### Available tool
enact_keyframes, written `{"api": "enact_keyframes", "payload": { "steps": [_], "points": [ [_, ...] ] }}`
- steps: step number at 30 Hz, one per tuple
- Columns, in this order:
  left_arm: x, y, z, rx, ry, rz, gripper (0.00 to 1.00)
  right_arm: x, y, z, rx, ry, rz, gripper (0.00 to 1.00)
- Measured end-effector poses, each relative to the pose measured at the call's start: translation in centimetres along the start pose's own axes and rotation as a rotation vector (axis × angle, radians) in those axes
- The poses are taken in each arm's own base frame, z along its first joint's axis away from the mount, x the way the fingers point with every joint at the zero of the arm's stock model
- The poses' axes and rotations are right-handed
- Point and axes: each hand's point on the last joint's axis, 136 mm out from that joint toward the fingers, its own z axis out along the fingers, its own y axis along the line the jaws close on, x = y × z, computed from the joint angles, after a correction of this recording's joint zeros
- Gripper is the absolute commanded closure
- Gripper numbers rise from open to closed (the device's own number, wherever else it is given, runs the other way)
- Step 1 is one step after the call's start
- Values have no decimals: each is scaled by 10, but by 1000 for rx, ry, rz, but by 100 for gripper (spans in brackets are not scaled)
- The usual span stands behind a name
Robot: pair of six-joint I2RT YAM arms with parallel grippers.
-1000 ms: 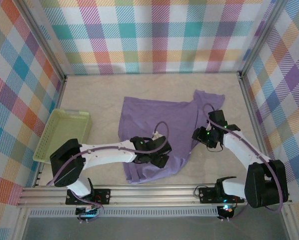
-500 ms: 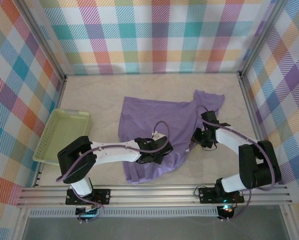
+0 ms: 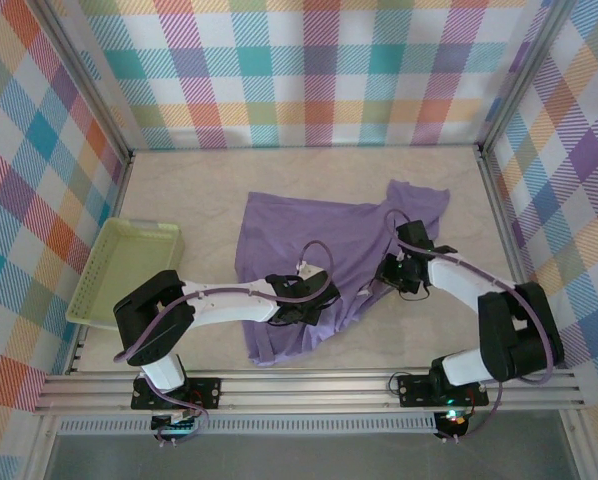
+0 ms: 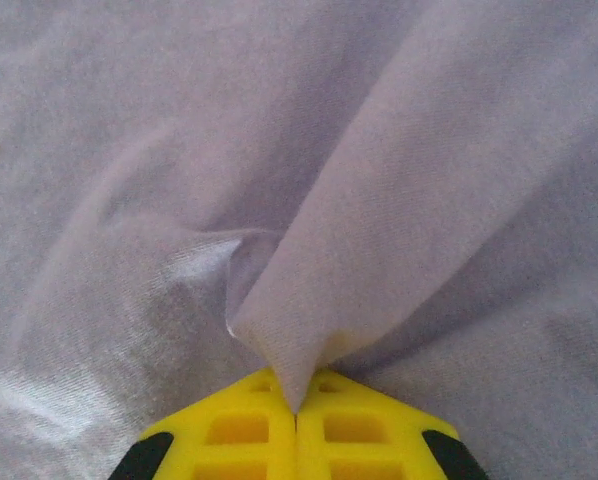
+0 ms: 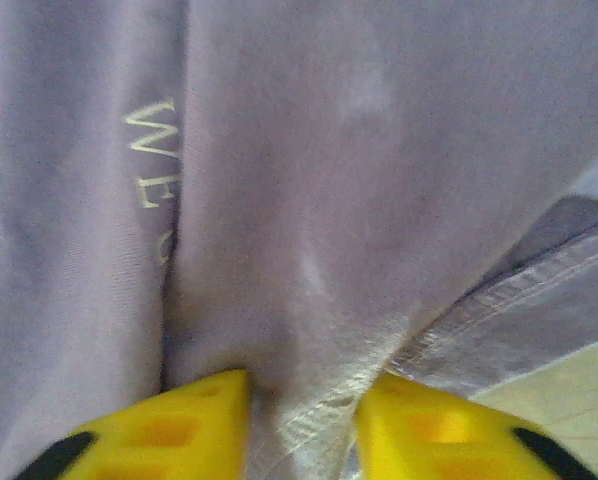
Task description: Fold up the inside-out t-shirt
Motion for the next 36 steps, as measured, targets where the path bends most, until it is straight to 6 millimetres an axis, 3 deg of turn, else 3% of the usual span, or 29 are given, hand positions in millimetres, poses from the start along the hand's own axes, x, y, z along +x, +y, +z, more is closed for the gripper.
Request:
{"api": "enact_keyframes", "payload": {
  "steps": [3, 7, 13, 20, 21, 23, 25, 27, 29, 32, 36],
  "points": [
    [2, 5, 3, -10, 6, -8, 94, 1, -6, 2, 33, 8, 3, 100],
    [5, 31, 6, -53, 10, -43, 96, -8, -15, -17, 98, -53, -9, 100],
    [-8, 74, -6, -95, -36, -132, 100, -46, -25, -72, 104, -223, 38, 100],
    [-34, 95, -26, -87, -118, -167, 100, -68, -11, -111, 94, -296, -5, 100],
    [-36, 96, -26, -88, -120, -162, 100, -72, -8, -112, 92, -299, -14, 96],
    [-38, 97, -25, -89, -118, -154, 99, -78, -1, -110, 80, -287, -35, 69],
    [-37, 98, -20, -106, -98, -139, 86, -80, 7, -102, 62, -260, -62, 48],
    [-35, 99, -12, -134, -65, -126, 78, -76, 15, -91, 45, -230, -98, 39],
    [-29, 103, -3, -176, -22, -115, 67, -60, 29, -80, 19, -192, -165, 37],
    [-21, 109, -1, -213, 11, -119, 51, -24, 48, -65, -44, -133, -258, 37],
    [-21, 113, -18, -198, -16, -140, 35, 31, 60, -55, -123, -53, -364, 37]
  ]
}}
